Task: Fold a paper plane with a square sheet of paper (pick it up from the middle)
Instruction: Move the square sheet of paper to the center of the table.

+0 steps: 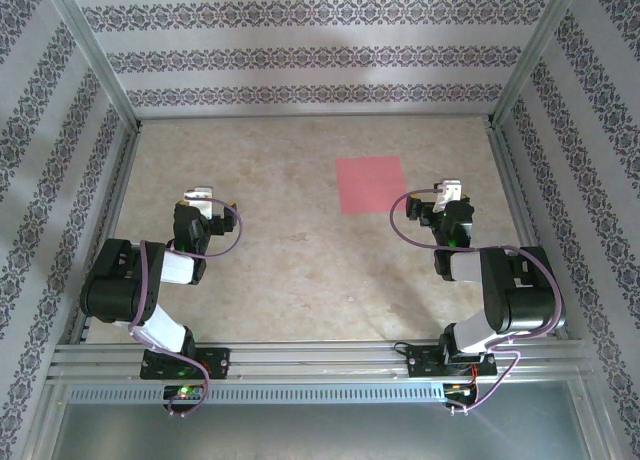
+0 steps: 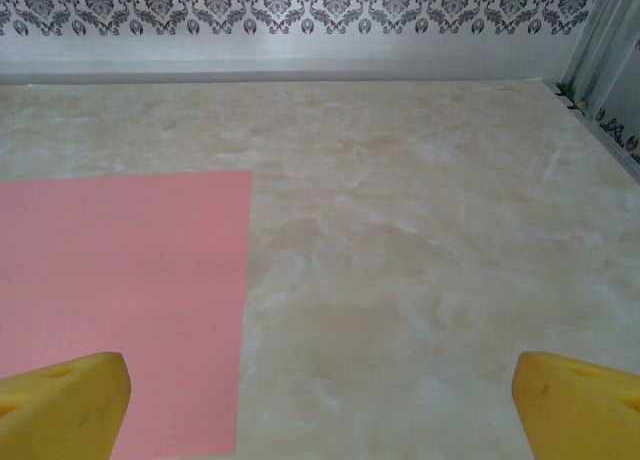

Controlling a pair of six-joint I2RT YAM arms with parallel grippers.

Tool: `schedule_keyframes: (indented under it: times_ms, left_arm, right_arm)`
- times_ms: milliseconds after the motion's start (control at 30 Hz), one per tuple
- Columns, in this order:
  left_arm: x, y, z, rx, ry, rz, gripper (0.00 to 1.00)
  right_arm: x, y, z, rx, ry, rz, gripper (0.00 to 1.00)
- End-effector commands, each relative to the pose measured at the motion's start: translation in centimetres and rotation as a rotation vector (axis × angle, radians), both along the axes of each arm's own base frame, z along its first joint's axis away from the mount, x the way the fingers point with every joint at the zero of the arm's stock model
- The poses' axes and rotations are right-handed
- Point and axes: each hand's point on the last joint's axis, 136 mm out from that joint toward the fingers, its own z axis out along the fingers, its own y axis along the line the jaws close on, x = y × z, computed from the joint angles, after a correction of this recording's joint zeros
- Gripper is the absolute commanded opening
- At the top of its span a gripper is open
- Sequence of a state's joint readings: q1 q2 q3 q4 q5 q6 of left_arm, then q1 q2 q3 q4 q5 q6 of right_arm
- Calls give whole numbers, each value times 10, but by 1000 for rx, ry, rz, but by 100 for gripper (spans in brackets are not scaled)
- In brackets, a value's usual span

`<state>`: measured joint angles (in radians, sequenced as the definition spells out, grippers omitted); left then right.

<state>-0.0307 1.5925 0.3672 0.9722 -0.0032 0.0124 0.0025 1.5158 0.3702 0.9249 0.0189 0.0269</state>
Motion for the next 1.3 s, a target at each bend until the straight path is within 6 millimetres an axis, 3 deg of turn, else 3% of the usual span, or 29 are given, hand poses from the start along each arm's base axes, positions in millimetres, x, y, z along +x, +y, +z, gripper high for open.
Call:
schedule_keyframes:
  times_ms: [0,133,233,333,467,633,833,1000,1267]
  left_arm:
    - [4,4,3,3,0,1,99]
    - [3,6,3,7,-6,14,99]
    - [-2,5,11,7,-44,7,99]
    - [-10,16,30,5,-71,75,99]
    - [-14,33,61,-39,-22,197,99]
    - [-18,37,88,-257,95,327,99]
    - [-10,0,81,-479,220,218,99]
    - [0,-40,71,-660,321,70,100]
    - [14,-70,60,-764,418,-32,100]
  right_arm:
    - [3,0,3,4,-14,-11,98]
    - [3,1,7,7,-24,-9,98]
    - [0,4,24,-4,-18,5,98]
    - [-2,3,44,-19,17,-17,98]
    - [-3,13,71,206,71,-45,98]
    - [10,51,73,477,264,52,98]
    - [47,94,45,696,493,126,98]
    - [75,115,11,701,628,106,98]
    - [101,141,-26,659,733,50,95]
